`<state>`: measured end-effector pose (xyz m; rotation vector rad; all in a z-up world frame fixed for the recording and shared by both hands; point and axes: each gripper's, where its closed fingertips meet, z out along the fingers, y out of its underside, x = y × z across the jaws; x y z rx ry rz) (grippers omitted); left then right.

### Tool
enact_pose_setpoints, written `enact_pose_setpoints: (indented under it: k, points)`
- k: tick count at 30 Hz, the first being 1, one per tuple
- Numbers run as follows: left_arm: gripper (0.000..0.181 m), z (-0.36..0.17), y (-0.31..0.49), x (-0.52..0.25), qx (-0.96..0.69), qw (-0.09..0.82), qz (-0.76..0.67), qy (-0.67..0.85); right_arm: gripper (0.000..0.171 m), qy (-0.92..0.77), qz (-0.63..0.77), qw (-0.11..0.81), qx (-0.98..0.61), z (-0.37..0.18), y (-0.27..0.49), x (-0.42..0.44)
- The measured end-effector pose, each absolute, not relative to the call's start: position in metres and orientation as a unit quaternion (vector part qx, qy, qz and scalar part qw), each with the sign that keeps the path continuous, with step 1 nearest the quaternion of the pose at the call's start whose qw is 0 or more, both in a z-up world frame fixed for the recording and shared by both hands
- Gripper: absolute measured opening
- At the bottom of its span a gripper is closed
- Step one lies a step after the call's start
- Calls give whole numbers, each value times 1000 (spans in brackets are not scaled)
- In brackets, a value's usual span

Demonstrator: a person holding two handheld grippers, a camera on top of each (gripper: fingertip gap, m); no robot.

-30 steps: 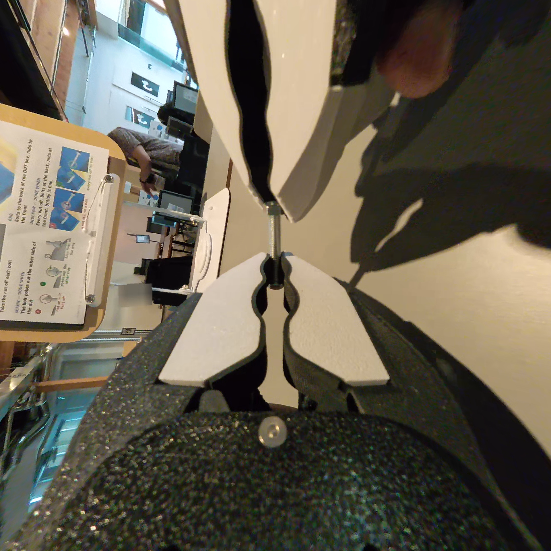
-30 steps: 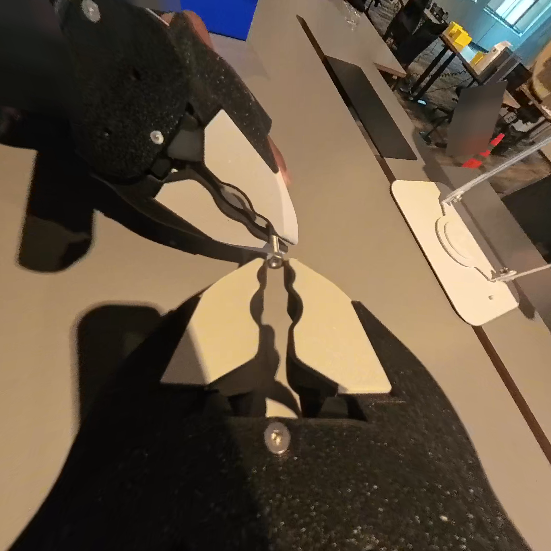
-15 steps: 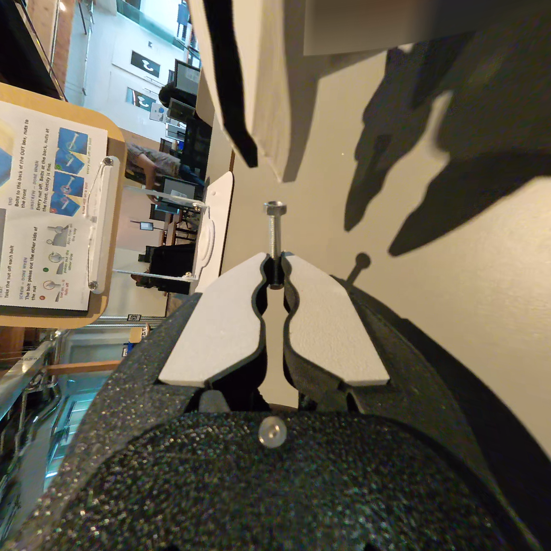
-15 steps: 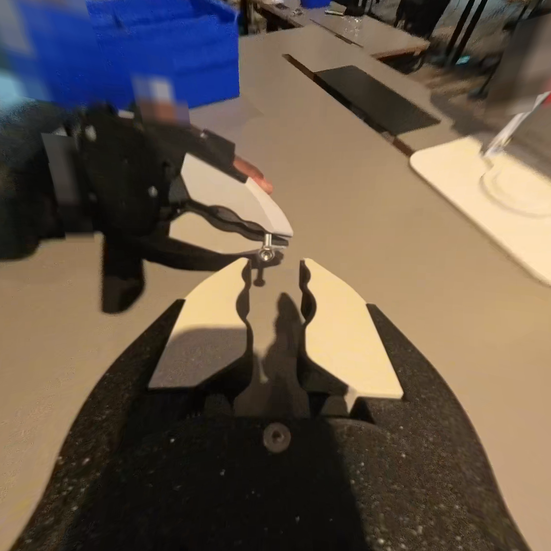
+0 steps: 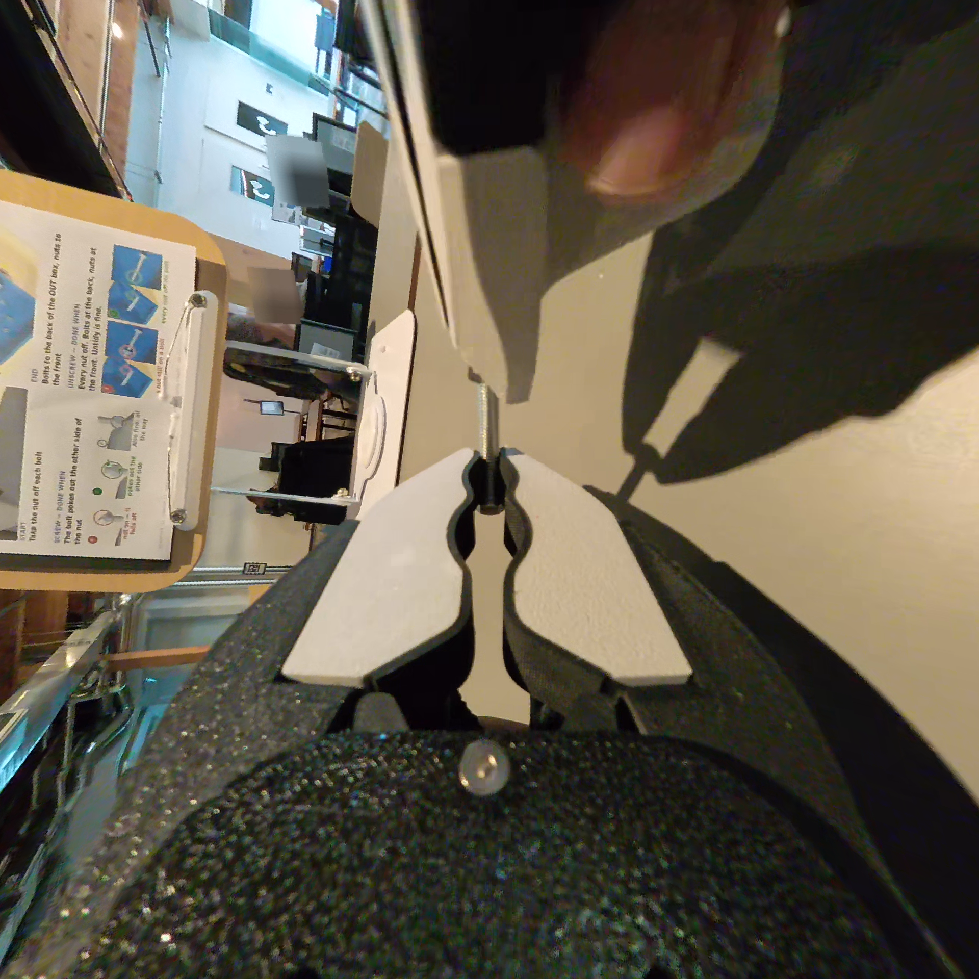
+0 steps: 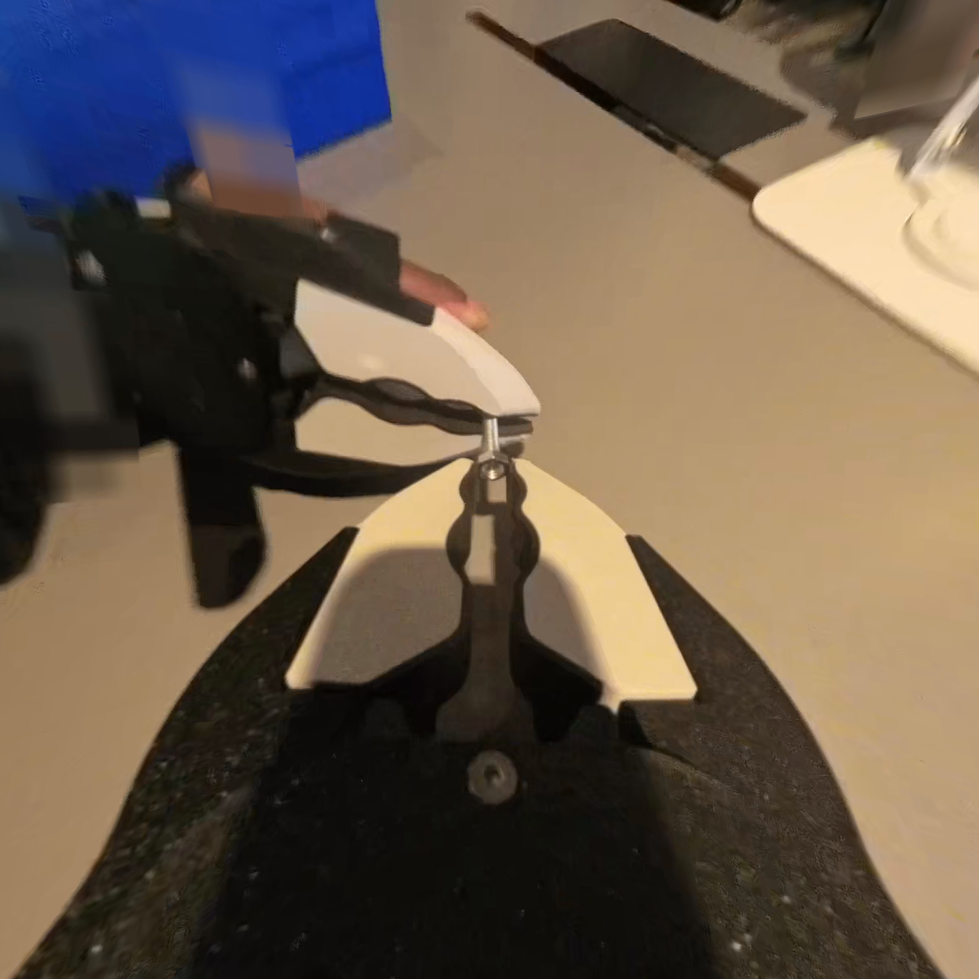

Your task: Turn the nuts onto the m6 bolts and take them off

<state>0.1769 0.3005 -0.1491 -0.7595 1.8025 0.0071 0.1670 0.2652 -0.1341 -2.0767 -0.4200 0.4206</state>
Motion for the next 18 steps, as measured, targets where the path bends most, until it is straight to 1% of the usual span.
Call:
enact_pose_setpoints:
  k: [3, 5, 7, 8, 11, 13, 15, 18]
  points:
    - [5, -148, 300, 177, -328, 560, -6, 761, 10, -107, 268, 470, -834, -131, 265, 166]
    - [5, -147, 300, 178, -332, 560, -13, 758, 13, -127, 270, 473, -829, -128, 264, 167]
    - [5, -148, 302, 176, -341, 558, -20, 756, 30, -170, 229, 478, -831, -126, 262, 171]
    - [5, -148, 303, 176, -345, 556, -25, 756, 34, -197, 199, 484, -829, -124, 261, 172]
    - [6, -149, 302, 176, -348, 551, -36, 757, 34, -283, 89, 501, -813, -120, 258, 176]
    - [5, -151, 299, 176, -343, 548, -40, 762, 32, -330, 20, 503, -798, -121, 258, 177]
    - [5, -152, 296, 177, -338, 545, -45, 766, 27, -360, -13, 502, -787, -123, 257, 176]
    - [5, -151, 292, 178, -334, 544, -55, 768, 20, -386, -24, 497, -776, -127, 255, 169]
